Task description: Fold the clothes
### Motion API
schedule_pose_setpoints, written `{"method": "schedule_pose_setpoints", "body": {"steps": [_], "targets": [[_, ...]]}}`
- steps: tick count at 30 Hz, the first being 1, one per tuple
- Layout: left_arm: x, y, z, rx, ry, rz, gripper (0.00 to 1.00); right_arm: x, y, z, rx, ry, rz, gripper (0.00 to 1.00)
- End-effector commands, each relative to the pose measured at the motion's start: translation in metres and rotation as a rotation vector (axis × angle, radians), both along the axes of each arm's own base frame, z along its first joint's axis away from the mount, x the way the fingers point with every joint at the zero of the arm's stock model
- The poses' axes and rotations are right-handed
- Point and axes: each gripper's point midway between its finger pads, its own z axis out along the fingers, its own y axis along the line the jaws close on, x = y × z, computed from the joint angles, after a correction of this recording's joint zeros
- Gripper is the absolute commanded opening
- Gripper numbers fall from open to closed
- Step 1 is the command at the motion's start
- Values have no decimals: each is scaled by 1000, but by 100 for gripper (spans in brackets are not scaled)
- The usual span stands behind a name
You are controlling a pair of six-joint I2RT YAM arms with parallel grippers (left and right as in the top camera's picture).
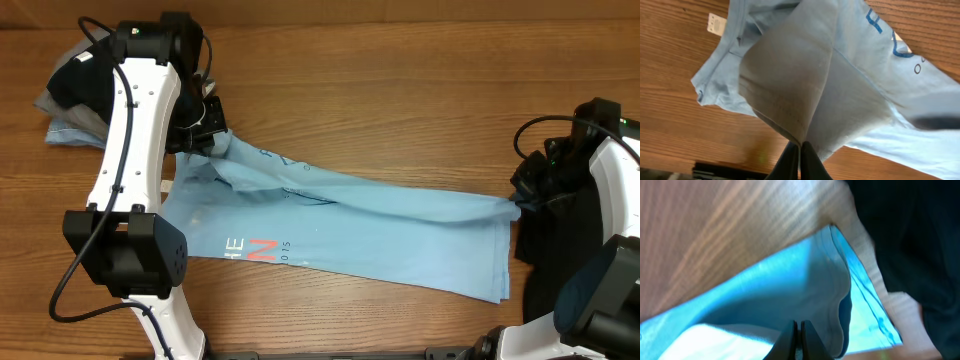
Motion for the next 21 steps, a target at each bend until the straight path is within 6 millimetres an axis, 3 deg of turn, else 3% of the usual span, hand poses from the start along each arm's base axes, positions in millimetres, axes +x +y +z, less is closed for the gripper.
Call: {"method": "schedule_pose_setpoints", "body": {"steps": [1,8,15,21], "targets": [[-1,6,15,30,-48,-67,5,-5,-3,12,-24,-13,60,4],[-20,13,16,55,-24,-123,4,-22,-3,13,-34,58,76,4],[-51,22,-11,99,112,-132,4,-36,-1,14,-26,109,100,4],[-62,29,-24,133,167,-139,4,-46,3,5,-9,149,97,4]]}}
